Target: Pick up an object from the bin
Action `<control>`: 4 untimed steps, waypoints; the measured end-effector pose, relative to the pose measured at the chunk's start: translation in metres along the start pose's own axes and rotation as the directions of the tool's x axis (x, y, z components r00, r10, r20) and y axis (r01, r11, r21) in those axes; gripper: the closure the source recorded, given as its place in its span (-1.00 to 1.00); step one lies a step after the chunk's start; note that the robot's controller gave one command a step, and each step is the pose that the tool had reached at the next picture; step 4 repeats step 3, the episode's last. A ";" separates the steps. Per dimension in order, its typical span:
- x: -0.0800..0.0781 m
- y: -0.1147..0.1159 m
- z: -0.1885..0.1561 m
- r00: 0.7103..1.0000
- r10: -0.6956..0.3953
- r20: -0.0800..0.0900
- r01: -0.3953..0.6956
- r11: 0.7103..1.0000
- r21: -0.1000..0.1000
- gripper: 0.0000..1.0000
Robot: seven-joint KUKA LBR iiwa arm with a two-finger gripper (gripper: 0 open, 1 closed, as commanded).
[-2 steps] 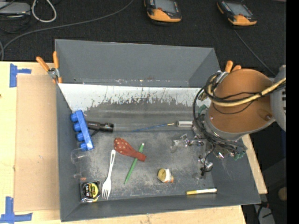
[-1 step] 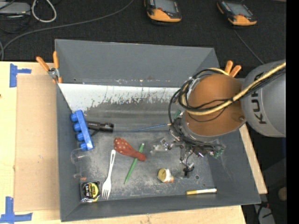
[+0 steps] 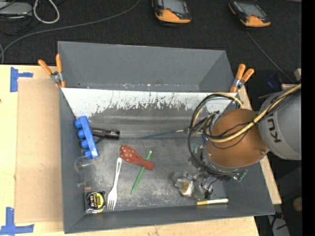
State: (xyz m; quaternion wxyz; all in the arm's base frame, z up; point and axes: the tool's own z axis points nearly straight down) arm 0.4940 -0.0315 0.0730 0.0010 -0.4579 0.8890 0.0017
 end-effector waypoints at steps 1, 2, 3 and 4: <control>0.000 0.000 0.000 1.000 -0.001 0.000 0.001 1.000 0.000 1.00; -0.005 0.017 -0.058 1.000 0.008 -0.004 -0.008 1.000 -0.008 1.00; -0.015 0.007 -0.135 1.000 -0.022 -0.002 0.022 1.000 -0.009 1.00; -0.015 0.007 -0.135 1.000 -0.022 -0.002 0.022 1.000 -0.009 1.00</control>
Offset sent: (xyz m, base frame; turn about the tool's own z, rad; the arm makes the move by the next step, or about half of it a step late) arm -0.0145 0.0228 0.1040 0.0128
